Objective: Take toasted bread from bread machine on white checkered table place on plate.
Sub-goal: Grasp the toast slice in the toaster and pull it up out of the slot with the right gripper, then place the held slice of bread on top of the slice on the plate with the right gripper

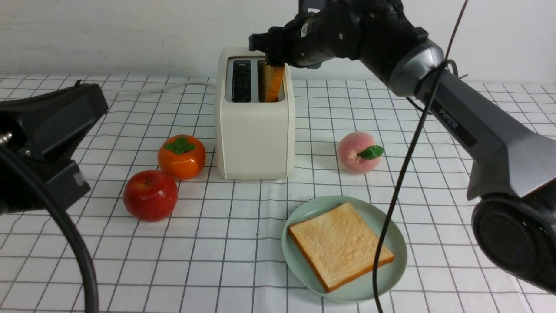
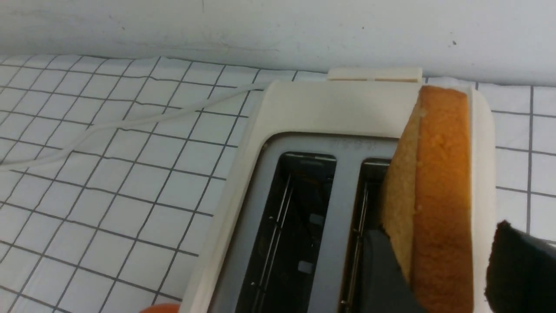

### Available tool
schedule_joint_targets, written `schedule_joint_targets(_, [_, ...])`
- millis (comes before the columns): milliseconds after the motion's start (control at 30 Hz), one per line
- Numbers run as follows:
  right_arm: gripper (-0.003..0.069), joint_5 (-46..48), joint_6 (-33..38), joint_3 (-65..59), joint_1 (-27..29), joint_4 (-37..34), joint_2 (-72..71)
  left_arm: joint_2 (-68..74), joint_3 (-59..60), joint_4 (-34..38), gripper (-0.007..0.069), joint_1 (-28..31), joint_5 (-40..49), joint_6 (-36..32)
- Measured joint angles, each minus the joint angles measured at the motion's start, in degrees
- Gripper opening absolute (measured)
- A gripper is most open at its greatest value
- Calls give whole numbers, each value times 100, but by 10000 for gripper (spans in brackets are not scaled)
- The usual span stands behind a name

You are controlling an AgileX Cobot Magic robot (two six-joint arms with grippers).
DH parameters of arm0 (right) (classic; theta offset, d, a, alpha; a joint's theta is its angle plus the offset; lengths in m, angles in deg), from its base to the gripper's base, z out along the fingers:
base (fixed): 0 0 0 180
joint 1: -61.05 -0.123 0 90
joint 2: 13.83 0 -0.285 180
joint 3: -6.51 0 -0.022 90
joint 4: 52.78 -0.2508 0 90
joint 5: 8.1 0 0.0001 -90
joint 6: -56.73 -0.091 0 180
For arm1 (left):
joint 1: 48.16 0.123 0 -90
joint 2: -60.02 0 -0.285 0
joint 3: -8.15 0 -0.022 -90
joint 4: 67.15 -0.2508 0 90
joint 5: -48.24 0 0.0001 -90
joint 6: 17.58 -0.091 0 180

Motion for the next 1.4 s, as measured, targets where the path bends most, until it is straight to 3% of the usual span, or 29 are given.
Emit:
schedule_joint_targets(267, [92, -42, 453, 14, 0, -273, 0, 0, 0, 0, 0, 0, 0, 0])
schedule_joint_targets(533, [81, 1, 494, 14, 0, -320, -76, 0, 0, 0, 5, 0, 6, 0])
schedule_joint_targets(833, [80, 202, 772, -3, 0, -716, -1165, 0, 0, 0, 13, 0, 6, 0])
schedule_joint_targets(1167, [76, 2813, 2035, 23, 0, -1483, -2510, 0, 0, 4, 18, 0, 6, 0])
schedule_joint_targets(1400, [76, 3137, 2115, -509, 0, -1339, -3238, 0, 0, 4, 20, -6, 2, 0])
